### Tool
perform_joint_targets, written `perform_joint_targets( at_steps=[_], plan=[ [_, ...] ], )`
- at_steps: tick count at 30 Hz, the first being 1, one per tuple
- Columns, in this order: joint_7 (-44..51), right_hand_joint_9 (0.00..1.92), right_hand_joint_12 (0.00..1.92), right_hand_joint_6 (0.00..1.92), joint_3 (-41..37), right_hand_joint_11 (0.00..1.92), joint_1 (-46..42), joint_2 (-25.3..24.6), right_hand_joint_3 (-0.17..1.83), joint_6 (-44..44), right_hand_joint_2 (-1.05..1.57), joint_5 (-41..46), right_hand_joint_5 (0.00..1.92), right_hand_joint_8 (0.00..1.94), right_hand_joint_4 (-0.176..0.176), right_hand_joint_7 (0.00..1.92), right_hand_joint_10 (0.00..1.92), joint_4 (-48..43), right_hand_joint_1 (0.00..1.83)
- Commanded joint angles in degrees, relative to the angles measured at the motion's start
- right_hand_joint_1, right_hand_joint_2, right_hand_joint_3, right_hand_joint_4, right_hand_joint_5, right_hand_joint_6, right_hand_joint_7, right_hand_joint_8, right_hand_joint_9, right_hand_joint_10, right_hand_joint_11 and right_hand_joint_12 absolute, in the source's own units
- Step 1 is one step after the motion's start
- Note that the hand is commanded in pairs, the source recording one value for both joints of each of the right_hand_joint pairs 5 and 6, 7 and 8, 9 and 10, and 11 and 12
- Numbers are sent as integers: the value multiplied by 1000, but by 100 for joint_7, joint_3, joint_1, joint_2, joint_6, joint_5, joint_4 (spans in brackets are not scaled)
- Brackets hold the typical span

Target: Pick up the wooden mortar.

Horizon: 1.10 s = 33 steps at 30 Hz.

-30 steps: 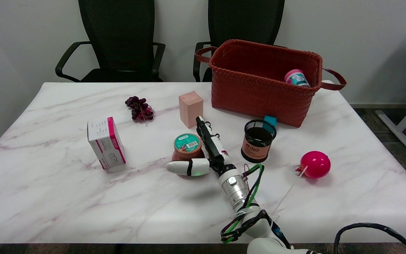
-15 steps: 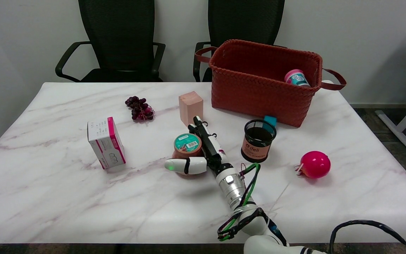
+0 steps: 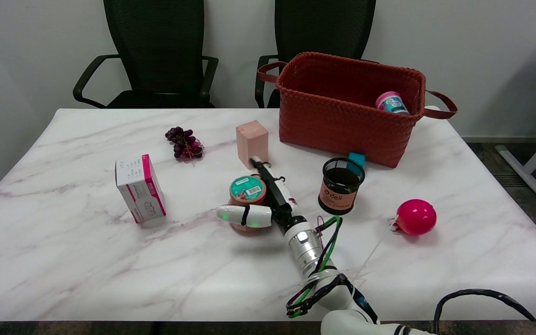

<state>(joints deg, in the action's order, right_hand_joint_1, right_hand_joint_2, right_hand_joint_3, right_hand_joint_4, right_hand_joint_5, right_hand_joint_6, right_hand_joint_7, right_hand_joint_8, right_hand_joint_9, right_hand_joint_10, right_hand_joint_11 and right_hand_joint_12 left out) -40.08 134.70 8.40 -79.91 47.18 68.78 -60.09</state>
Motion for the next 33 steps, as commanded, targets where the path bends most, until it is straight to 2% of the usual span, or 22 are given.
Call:
perform_joint_targets(
  at_steps=[1,5,9,12,14,18,27,31,33],
  plan=[
    [-183,670,379,658,-23,379,-15,-29,182,55,480,-24,658,856,0,856,670,108,1084],
    [-183,809,499,820,-23,499,-16,-29,244,55,582,-24,820,1078,0,1078,809,108,1102],
    [-183,896,597,926,-31,597,-16,-37,292,55,615,-24,926,1182,0,1182,896,108,1112],
    [-183,1126,796,1079,-31,796,-16,-37,327,55,668,-24,1079,1321,0,1321,1126,93,1122],
    [-183,1174,844,1098,-31,844,-16,-37,326,55,692,-24,1098,1336,0,1336,1174,77,1121],
    [-176,1273,1093,1132,22,1093,-8,-37,295,323,770,-39,1132,1372,0,1372,1273,-32,1141],
    [-135,1309,1223,1109,-63,1223,1,26,372,551,804,-371,1109,1408,0,1408,1309,-479,1144],
    [-127,1447,1400,1103,-95,1400,42,104,407,535,822,-580,1103,1480,0,1480,1447,-741,1143],
    [-104,1466,1421,1101,-133,1421,50,114,422,551,824,-683,1101,1499,0,1499,1466,-839,1144]
  ],
)
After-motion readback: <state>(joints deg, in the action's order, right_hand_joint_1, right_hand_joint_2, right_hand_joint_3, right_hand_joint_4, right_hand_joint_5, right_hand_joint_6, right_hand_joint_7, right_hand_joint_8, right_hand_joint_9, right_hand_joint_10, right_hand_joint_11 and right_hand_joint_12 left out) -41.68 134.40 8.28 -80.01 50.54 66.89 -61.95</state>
